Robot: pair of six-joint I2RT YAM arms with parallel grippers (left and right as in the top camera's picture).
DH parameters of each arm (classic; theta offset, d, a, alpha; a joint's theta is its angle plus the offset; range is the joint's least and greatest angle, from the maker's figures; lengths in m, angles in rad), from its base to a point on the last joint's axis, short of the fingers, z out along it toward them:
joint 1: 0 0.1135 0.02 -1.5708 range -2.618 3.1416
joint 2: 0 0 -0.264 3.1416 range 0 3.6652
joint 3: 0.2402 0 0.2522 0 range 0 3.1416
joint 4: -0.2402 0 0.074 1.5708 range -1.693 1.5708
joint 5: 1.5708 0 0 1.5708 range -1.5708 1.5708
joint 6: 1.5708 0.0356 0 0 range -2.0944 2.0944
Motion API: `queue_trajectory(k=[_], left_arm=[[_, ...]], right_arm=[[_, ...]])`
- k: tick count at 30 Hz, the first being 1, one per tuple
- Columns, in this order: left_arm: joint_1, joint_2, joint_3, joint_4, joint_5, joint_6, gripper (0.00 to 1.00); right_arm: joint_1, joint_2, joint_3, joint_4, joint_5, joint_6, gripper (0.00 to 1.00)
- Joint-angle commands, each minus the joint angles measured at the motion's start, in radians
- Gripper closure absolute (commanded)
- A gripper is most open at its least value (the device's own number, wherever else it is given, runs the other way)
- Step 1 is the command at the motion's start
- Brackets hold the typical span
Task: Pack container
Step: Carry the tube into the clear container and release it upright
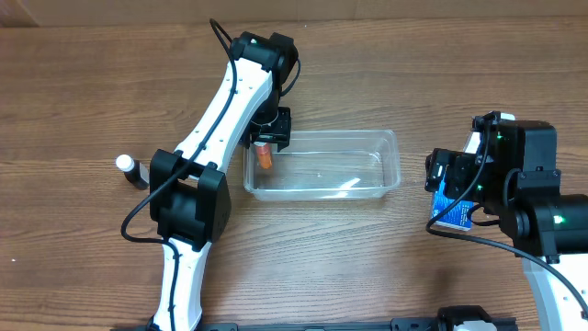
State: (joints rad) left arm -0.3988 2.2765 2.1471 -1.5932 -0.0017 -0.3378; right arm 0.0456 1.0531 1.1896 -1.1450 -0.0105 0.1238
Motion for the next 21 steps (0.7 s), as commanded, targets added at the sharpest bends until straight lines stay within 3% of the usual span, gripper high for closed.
queue_trajectory(k=[1,11,18,21], left_arm=[[0.006,0.004,-0.002,-0.006,-0.013,0.002,0.32],[0.007,-0.003,0.032,-0.009,-0.033,0.001,0.32],[0.022,-0.086,0.203,-0.087,-0.100,-0.003,0.28],[0.080,-0.219,0.227,-0.097,-0.113,-0.018,0.07]], right_arm=[[-0.002,-0.003,0.027,0.005,0.009,0.005,0.00],[-0.002,-0.004,0.027,0.005,0.009,0.005,0.00],[-0.002,-0.003,0.027,0.005,0.009,0.004,0.00],[-0.002,-0.003,0.027,0.005,0.010,0.004,0.00]])
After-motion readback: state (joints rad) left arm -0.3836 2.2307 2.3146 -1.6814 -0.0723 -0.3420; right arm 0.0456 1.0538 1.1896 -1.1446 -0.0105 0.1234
